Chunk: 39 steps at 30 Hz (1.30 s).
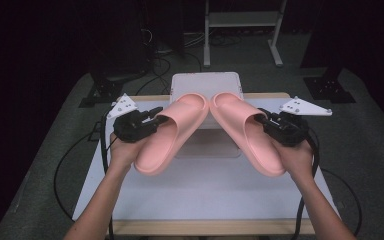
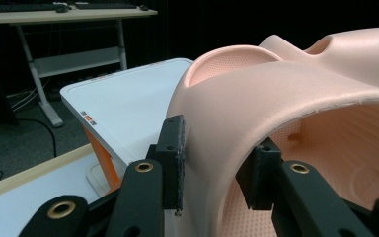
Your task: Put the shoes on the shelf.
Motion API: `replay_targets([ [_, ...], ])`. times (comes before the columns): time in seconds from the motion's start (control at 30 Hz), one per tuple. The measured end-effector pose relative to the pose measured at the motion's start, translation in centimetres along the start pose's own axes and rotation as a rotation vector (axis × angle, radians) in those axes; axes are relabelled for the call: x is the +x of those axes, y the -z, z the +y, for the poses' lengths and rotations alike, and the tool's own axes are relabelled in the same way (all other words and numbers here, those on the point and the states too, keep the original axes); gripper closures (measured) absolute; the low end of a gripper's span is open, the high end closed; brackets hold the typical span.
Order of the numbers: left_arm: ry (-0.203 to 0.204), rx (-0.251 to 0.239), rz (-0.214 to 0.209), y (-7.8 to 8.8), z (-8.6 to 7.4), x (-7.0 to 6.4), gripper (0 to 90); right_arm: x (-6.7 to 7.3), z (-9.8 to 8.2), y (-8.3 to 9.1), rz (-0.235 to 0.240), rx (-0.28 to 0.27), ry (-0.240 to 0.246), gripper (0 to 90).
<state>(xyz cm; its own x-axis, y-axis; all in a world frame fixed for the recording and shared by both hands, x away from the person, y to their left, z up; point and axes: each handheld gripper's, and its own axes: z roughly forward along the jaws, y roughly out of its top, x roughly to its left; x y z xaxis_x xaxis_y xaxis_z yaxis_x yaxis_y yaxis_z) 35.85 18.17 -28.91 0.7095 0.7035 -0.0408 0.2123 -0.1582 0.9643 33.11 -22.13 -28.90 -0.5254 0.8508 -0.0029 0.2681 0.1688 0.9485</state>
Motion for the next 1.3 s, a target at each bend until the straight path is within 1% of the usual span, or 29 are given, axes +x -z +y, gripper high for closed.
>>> replay_targets([
  [0.27,-0.002,0.011,0.008,-0.6,0.7,0.5,66.5,-0.5,0.7,-0.7,-0.006,0.009,-0.003,78.7],
  [0.37,0.005,0.01,0.01,-0.9,0.9,0.9,66.5,-0.7,1.0,-1.1,-0.007,0.014,-0.007,78.7],
  [0.57,0.001,0.017,0.016,-1.4,1.3,1.4,66.5,-1.1,1.4,-1.8,-0.011,0.011,-0.007,78.7],
  [0.73,0.001,0.02,0.021,-1.7,1.7,1.6,66.5,-1.3,1.6,-2.2,-0.015,0.012,-0.008,78.6],
  [0.8,0.004,0.02,0.022,-1.9,1.8,1.7,66.5,-1.4,1.8,-2.3,-0.016,0.013,-0.016,78.6],
  [0.9,-0.002,0.024,0.027,-2.0,2.0,1.9,66.5,-1.6,2.0,-2.6,-0.021,0.014,-0.015,78.6],
  [1.17,0.001,0.027,0.035,-2.7,2.4,2.4,66.5,-1.9,2.5,-3.3,-0.032,0.019,-0.018,78.4],
  [1.3,0.013,0.033,0.037,-3.1,2.3,2.8,66.5,-2.0,2.6,-3.7,-0.034,0.027,-0.021,78.3],
])
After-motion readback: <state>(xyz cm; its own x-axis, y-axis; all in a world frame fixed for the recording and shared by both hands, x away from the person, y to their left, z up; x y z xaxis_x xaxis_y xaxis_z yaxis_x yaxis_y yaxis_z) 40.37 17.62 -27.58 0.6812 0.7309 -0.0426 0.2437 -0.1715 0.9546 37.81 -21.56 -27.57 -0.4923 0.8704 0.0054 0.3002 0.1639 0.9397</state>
